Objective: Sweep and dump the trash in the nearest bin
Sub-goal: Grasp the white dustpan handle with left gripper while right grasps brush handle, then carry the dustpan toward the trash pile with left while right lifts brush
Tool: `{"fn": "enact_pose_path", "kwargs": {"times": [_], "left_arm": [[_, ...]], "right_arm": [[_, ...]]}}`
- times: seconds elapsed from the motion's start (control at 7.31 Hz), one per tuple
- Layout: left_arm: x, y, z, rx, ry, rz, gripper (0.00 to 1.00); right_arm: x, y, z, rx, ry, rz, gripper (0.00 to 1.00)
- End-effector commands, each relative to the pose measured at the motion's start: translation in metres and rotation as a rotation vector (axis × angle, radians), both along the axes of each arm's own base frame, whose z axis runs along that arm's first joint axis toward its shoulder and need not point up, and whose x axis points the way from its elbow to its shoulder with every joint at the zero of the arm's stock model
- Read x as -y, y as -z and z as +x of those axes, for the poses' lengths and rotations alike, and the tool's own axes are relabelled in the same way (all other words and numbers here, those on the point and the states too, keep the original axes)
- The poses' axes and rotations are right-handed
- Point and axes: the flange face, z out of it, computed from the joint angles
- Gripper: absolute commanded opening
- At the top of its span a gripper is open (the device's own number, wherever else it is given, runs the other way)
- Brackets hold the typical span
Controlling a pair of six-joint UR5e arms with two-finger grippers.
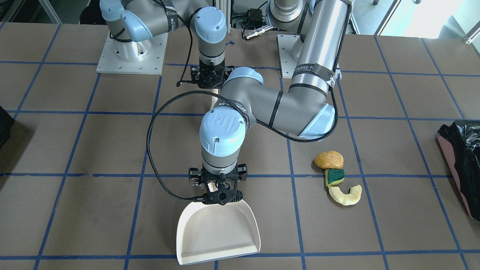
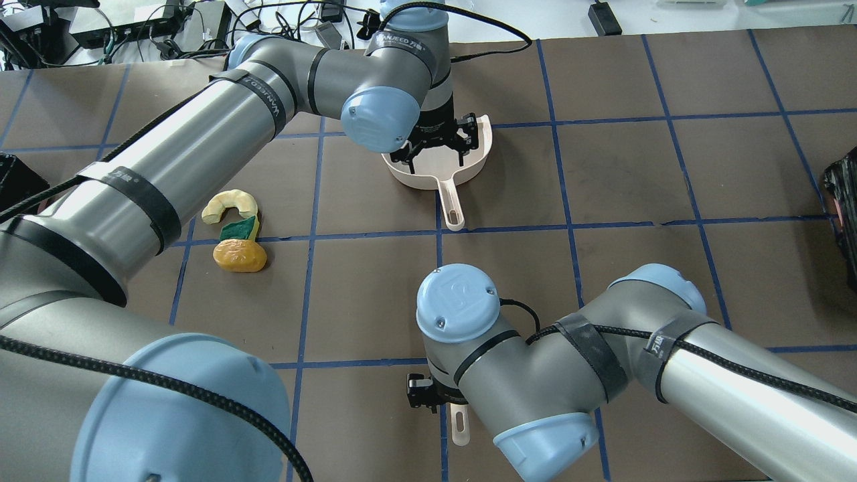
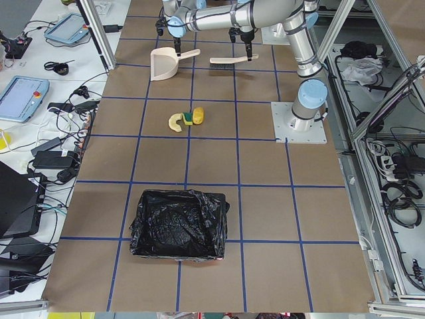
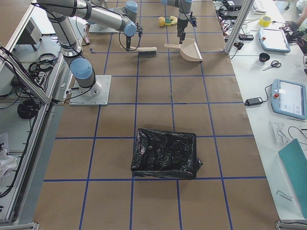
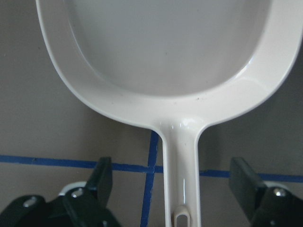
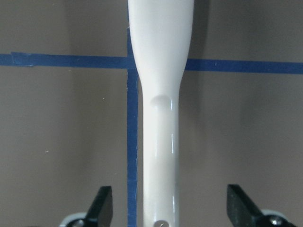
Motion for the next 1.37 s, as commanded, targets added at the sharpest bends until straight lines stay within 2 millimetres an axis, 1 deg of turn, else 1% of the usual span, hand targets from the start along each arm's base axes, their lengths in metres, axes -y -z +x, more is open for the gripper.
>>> {"fn": "enact_pose_path", "kwargs": {"times": [0.0,0.14,0.27,0.41,0.55,0.68,0.82,0.96,1.09,1.23], "left_arm": [[-0.032,0.019,-0.012,0.013,0.026,0.044,0.86],[-0.03,0.028,-0.013,0.012,0.021,0.042,0.86],[-0.032,0.036,-0.013,0.016,0.021,0.054,0.83],[-0.037,0.04,-0.01,0.019,0.026,0.059,0.78],[-0.038,0.035,-0.011,0.011,0.035,0.043,0.68],[-0.036,0.032,-0.014,-0.028,0.037,0.04,0.67],[-0.032,0.039,-0.017,-0.048,0.04,0.018,0.62],[-0.032,0.041,-0.017,-0.049,0.04,0.021,0.5],[-0.033,0.039,-0.016,-0.047,0.04,0.022,0.33],[-0.037,0.031,-0.015,-0.045,0.076,0.022,0.0]], "right_arm": [[-0.005,0.008,0.0,0.017,0.013,0.02,0.73],[-0.006,0.01,0.001,0.041,0.016,0.014,0.71],[-0.006,0.01,0.001,0.042,0.016,0.014,0.68],[-0.006,0.01,0.001,0.039,0.017,0.014,0.67],[-0.006,0.009,0.0,0.038,0.018,0.012,0.63],[-0.007,0.008,0.0,0.036,0.024,0.008,0.52],[-0.006,0.006,-0.001,0.036,0.023,0.004,0.34],[-0.007,0.007,-0.001,0.036,0.025,0.006,0.22],[-0.006,0.005,-0.001,0.035,0.024,0.001,0.13],[-0.006,0.005,-0.001,0.034,0.027,-0.001,0.08]]}}
